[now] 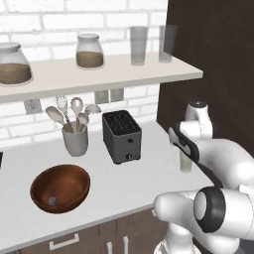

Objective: Grab a lemon wedge from the fridge and one ice cube from the ice bowl, and put them in the glass of lemonade.

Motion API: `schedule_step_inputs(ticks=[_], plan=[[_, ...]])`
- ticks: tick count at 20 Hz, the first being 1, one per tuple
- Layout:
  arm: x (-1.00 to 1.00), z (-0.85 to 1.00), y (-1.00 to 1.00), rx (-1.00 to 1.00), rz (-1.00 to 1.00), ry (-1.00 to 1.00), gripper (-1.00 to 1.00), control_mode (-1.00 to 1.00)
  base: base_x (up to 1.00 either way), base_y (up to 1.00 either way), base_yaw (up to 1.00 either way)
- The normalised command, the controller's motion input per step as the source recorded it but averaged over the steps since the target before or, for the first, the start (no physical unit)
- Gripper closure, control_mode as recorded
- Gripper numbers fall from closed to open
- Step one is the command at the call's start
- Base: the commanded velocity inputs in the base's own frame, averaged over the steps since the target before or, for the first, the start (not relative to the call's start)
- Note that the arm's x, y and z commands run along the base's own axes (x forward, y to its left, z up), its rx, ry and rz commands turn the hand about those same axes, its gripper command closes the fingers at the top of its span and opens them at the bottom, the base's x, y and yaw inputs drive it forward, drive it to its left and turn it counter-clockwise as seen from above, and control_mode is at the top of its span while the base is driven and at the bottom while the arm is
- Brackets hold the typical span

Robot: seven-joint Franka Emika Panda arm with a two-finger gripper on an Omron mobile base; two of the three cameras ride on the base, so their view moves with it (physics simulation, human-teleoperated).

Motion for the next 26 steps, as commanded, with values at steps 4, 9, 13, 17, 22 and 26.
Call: schedule_step_inputs(ticks=[4,9,13,17,22,26], plan=[[-0.08,0.03,-0.02,0.01,0.00,-0.02,1.00,-1.00,0.00,0.00,0.00],[0.00,0.33,0.00,0.03,0.00,-0.07,1.00,-1.00,0.00,0.00,0.00],[0.02,0.06,0.00,0.00,0.00,0.00,1.00,-1.00,0.00,0.00,0.00],[0.18,-0.19,0.00,0.00,0.00,0.11,1.00,-1.00,0.00,0.00,0.00],[0.23,-0.27,0.00,0.00,0.00,0.12,1.00,-1.00,0.00,0.00,0.00],[0.03,-0.29,-0.16,0.00,0.03,0.10,1.00,-1.00,0.00,0.00,0.00]])
